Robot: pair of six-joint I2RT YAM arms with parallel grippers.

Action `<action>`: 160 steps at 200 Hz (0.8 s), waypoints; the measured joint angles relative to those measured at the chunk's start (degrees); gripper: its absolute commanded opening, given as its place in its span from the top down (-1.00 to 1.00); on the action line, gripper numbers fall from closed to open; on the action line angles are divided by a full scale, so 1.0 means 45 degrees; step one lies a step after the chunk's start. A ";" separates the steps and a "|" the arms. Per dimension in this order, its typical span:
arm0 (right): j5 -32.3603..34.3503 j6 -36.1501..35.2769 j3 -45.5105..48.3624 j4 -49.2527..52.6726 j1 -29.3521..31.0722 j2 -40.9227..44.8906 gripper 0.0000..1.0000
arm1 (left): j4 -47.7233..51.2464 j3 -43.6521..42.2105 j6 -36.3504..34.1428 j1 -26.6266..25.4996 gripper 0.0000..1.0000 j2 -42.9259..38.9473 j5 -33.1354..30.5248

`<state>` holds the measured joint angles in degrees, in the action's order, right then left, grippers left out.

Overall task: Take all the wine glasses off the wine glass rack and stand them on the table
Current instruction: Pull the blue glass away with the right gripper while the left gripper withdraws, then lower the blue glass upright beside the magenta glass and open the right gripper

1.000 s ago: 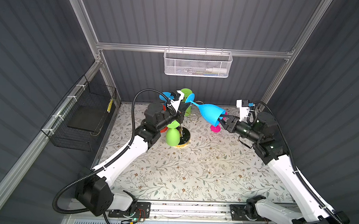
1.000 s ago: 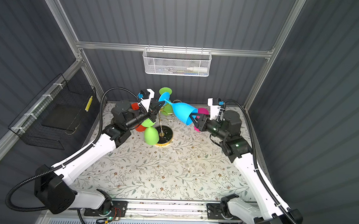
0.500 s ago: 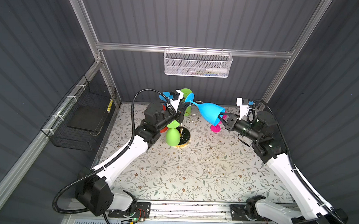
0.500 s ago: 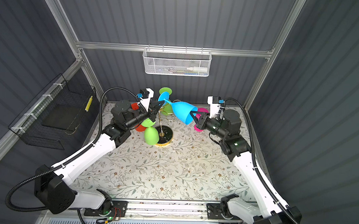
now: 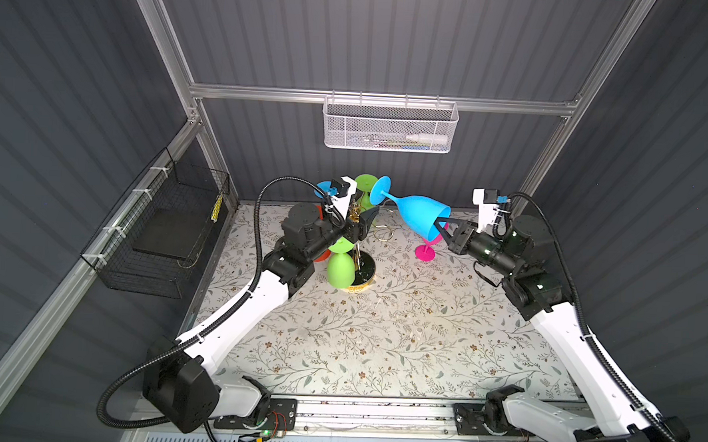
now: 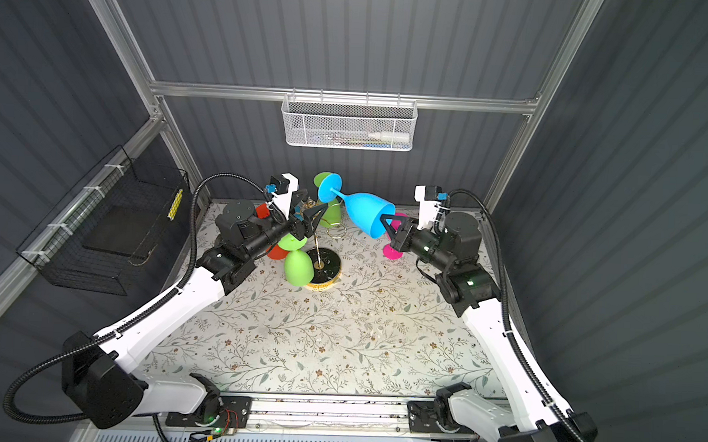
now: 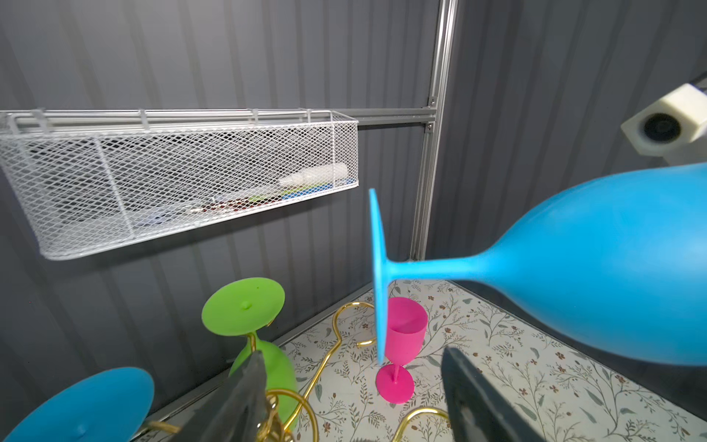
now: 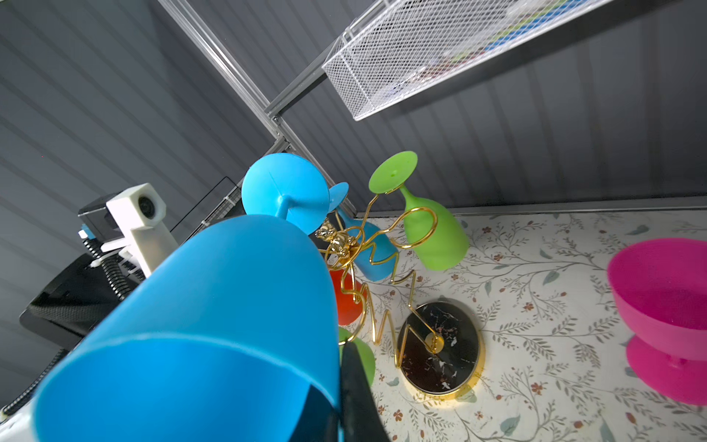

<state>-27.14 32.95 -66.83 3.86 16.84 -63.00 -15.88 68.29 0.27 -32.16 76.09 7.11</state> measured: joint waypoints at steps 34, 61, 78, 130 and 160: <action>0.0879 -0.0952 -0.0743 0.1690 -0.1132 0.0413 1.00 | 0.0117 -0.0403 -0.0005 0.0155 -0.75 -0.0568 -0.0899; 0.2351 -0.2098 -0.1787 0.3900 -0.1656 0.0729 1.00 | 0.0306 -0.0529 0.0000 0.0495 -0.78 -0.0918 -0.1195; 0.3230 -0.2807 -0.2414 0.5411 -0.1705 0.0899 1.00 | 0.0277 -0.0714 0.0010 0.0787 -0.79 -0.1175 -0.1326; 0.5833 -0.4119 -0.2686 0.9500 -0.1710 0.1438 1.00 | 0.0044 -0.1632 0.0044 0.1681 -0.86 -0.2331 -0.2040; 0.7261 -0.4677 -0.2909 1.1332 -0.1710 0.0821 1.00 | -0.0005 -0.1885 0.0044 0.1846 -0.88 -0.2778 -0.2399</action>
<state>5.54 11.90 -79.92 54.85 9.15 -59.31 -15.90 59.81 0.47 -23.86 63.59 -3.68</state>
